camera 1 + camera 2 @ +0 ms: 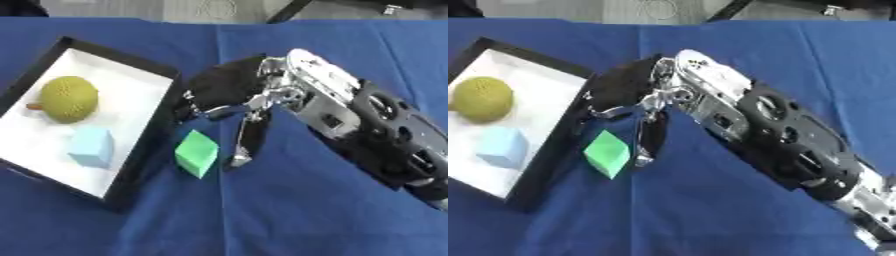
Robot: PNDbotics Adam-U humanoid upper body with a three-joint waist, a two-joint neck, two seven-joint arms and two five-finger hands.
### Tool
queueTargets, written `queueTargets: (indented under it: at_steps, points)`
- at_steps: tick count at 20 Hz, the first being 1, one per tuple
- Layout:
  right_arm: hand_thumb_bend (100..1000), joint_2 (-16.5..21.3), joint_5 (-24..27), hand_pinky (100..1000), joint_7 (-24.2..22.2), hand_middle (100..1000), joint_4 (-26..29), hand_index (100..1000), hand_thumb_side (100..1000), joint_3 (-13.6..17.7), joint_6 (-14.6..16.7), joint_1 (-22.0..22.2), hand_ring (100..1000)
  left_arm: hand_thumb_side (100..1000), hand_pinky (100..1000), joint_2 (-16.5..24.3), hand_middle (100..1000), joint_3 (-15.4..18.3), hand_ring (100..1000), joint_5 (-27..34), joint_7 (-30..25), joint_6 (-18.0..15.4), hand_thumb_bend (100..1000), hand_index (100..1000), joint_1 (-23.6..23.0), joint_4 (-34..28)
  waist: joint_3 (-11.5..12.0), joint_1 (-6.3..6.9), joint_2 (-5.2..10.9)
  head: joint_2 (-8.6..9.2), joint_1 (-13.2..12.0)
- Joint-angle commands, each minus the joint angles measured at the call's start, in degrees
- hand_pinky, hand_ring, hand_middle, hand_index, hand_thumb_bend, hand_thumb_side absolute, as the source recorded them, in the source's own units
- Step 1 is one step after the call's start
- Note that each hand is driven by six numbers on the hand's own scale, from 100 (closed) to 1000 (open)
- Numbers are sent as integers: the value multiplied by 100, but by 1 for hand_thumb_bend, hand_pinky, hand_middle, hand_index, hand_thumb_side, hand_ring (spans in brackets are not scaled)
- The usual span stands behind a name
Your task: Pick up objects on the table and place them in the box.
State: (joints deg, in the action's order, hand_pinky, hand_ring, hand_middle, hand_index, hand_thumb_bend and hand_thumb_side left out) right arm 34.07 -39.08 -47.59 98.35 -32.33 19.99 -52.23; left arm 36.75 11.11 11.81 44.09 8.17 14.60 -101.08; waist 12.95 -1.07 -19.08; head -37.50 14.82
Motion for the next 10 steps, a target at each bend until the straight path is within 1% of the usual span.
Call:
queueTargets:
  at_steps: [1,10]
  points:
    - [548,117,-13,900,-437,814,117,875,298,105,382,-48,875,605,711,122,849,29,800,13,-8,-10,505,850,41,-58,18,75,18,92,27]
    - [551,62,-57,898,-437,805,-7,865,303,55,377,4,869,607,712,114,850,26,800,18,-10,-6,501,850,52,-58,47,67,2,96,39]
